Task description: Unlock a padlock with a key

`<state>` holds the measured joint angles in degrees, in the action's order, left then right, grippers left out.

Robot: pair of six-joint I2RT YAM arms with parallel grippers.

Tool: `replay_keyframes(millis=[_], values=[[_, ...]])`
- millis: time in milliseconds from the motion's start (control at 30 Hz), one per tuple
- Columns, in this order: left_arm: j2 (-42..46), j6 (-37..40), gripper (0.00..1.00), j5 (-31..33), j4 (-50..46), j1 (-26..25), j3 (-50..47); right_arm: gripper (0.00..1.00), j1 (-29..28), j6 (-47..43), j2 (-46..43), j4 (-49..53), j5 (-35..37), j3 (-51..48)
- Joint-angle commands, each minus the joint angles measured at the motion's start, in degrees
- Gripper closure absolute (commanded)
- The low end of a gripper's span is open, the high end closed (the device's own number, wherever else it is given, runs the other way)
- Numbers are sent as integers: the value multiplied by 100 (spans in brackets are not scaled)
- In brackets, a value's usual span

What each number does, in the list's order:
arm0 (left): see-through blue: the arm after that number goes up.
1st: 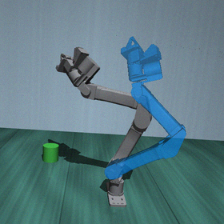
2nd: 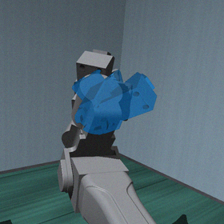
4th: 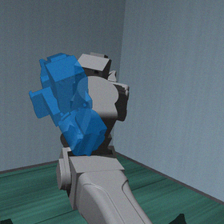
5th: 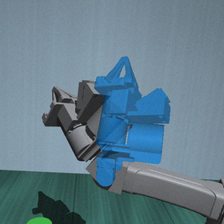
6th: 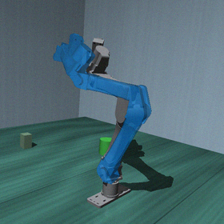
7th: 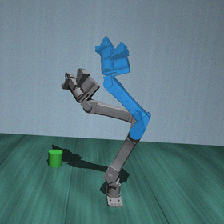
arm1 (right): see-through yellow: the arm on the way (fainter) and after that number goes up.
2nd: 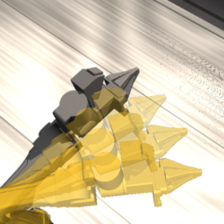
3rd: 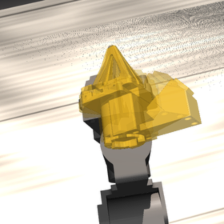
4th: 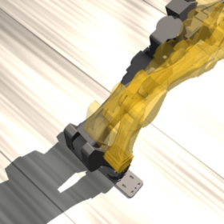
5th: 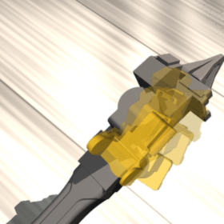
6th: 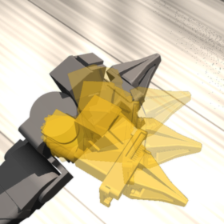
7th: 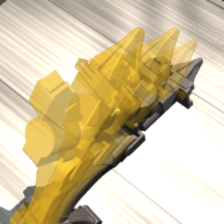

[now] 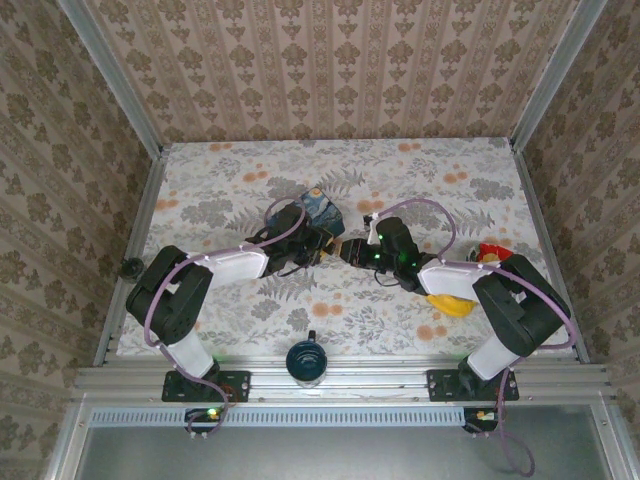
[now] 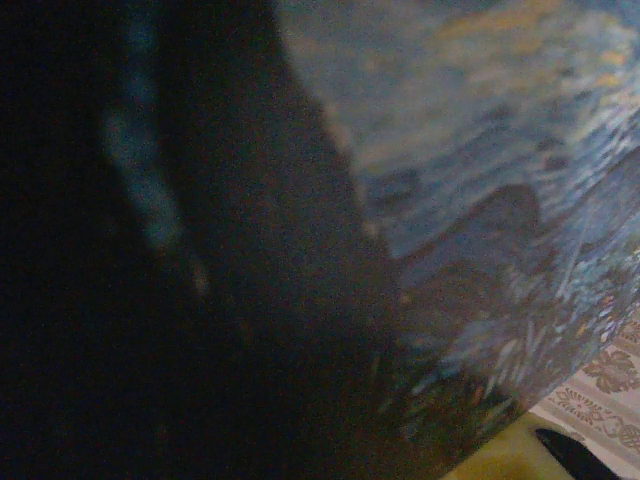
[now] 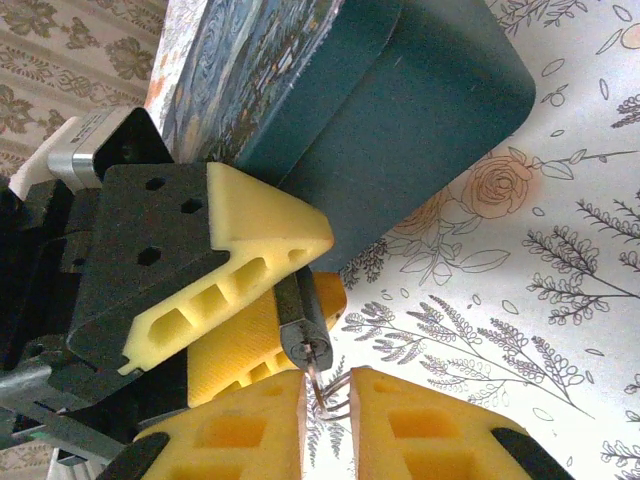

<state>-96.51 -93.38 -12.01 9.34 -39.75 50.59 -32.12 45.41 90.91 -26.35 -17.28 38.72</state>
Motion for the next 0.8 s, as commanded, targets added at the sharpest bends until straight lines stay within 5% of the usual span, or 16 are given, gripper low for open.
replay_keyframes(millis=[0,467,767], values=[[-175,-382,97,-601,-222,-59,-146,80,-31,113,147,-276,-148,25],[-191,-359,97,-636,-183,-84,-124,94,-31,276,373,-479,-325,129],[-210,-260,97,-697,-187,-121,-75,100,91,1344,805,-1658,-1147,219]])
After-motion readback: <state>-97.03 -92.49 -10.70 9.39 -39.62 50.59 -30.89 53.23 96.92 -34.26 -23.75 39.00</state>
